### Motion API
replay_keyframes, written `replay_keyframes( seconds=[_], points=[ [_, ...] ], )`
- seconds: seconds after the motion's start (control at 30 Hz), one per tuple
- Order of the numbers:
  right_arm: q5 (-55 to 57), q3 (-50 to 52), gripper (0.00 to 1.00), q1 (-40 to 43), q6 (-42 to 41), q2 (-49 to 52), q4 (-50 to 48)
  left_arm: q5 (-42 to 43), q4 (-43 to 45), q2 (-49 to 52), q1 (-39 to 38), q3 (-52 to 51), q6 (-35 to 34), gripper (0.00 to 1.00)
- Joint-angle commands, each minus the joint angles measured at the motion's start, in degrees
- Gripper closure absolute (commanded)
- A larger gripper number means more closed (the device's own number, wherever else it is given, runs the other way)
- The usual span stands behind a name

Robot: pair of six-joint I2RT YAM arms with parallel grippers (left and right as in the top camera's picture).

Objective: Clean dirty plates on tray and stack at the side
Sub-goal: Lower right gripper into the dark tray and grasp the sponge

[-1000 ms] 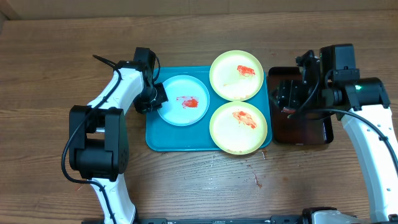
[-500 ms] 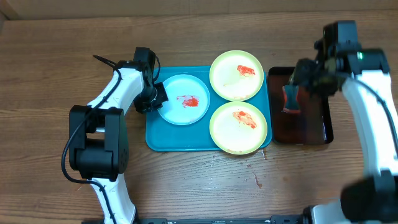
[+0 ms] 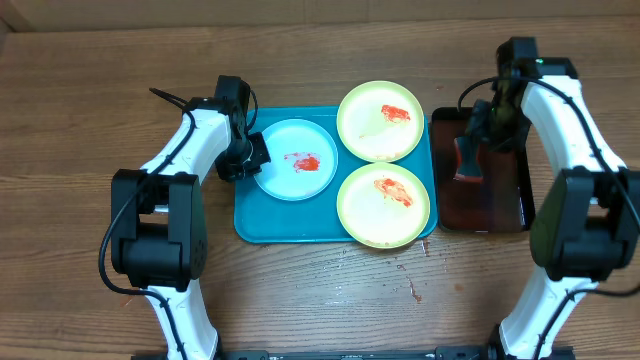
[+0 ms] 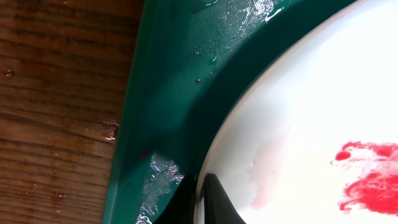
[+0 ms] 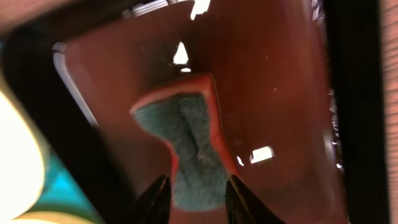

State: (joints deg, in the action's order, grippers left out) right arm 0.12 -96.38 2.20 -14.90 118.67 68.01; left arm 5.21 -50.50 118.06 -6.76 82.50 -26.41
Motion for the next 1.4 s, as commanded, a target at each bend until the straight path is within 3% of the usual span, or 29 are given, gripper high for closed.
replay_keyframes(
  seconds=[0.0,0.37,0.47,0.53,0.57,1.07,1.37],
  points=[
    [0.9,-0.9,0.71,-0.7,0.3,3.0,0.0,-1.3,0.5,2.3,0.0,0.2,0.7,0.96],
    [0.7,6.5,0.74,-0.9,0.3,5.0,-7.8,-1.2,0.5,2.3,0.0,0.2,0.7,0.96],
    [0.7,8.7,0.82,-0.9,0.3,5.0,-10.0,-1.2,0.5,2.3,0.0,0.2,0.7,0.95],
    [0.7,9.3,0.95,-0.9,0.3,5.0,-10.3,-1.2,0.5,2.3,0.0,0.2,0.7,0.96],
    [0.7,9.4,0.96,-0.9,0.3,5.0,-10.2,-1.2,0.5,2.3,0.0,0.2,0.7,0.96],
    [0.7,0.3,0.96,-0.9,0.4,-3.6,-1.9,-1.2,0.9,2.3,0.0,0.2,0.7,0.96],
    [1.3,2.8,0.96,-0.9,7.9,-5.6,-4.4,-1.2,1.5,2.3,0.0,0.2,0.7,0.96]
  ],
)
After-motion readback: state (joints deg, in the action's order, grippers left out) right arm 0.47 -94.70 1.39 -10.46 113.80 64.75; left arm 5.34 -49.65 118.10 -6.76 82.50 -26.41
